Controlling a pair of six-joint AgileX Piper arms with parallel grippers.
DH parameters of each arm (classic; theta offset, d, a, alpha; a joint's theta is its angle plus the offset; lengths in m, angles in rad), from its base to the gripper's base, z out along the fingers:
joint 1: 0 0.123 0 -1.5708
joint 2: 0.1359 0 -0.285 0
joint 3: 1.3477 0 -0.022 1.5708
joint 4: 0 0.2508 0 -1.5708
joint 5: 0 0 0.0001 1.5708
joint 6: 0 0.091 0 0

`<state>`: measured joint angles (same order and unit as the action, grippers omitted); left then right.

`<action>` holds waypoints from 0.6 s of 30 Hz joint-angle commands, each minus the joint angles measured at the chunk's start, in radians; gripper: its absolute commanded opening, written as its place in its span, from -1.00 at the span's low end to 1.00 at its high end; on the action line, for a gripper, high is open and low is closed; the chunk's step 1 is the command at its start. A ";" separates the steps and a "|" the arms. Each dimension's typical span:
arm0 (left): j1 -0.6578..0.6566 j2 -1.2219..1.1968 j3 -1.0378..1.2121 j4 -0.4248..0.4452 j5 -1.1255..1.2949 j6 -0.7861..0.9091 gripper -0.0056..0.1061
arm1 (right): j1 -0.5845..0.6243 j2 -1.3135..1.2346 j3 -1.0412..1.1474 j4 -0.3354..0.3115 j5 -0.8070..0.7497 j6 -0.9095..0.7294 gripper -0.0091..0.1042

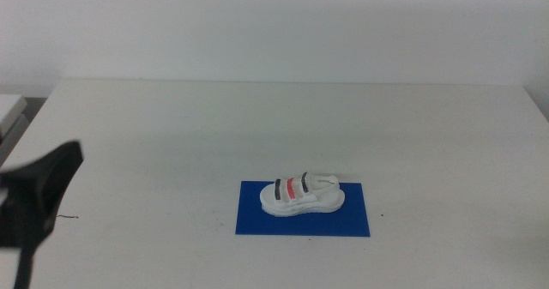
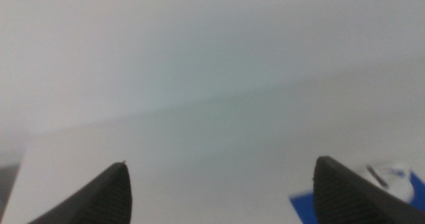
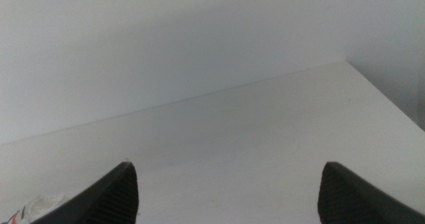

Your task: Use one arm to grab the shoe from the table and place it on the mat.

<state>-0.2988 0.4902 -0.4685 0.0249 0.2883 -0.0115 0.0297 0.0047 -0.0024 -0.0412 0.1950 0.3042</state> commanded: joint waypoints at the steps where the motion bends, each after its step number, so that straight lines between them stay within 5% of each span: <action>1: 0.001 -0.083 0.109 0.102 -0.151 -0.141 0.78 | 0.002 -0.005 0.002 -0.007 -0.008 -0.004 0.56; 8: 0.064 -0.208 0.303 0.084 -0.227 -0.246 0.78 | 0.002 -0.005 0.002 -0.007 -0.008 -0.004 0.56; 13: 0.181 -0.293 0.402 -0.064 -0.260 0.003 0.78 | 0.002 -0.005 0.002 -0.007 -0.008 -0.004 0.56; 18: 0.231 -0.424 0.469 -0.054 -0.265 0.004 0.78 | 0.002 -0.005 0.002 -0.007 -0.008 -0.004 0.56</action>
<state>-0.0777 0.0959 -0.0129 -0.0221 0.0426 -0.0185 0.0297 0.0047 -0.0024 -0.0412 0.1950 0.3042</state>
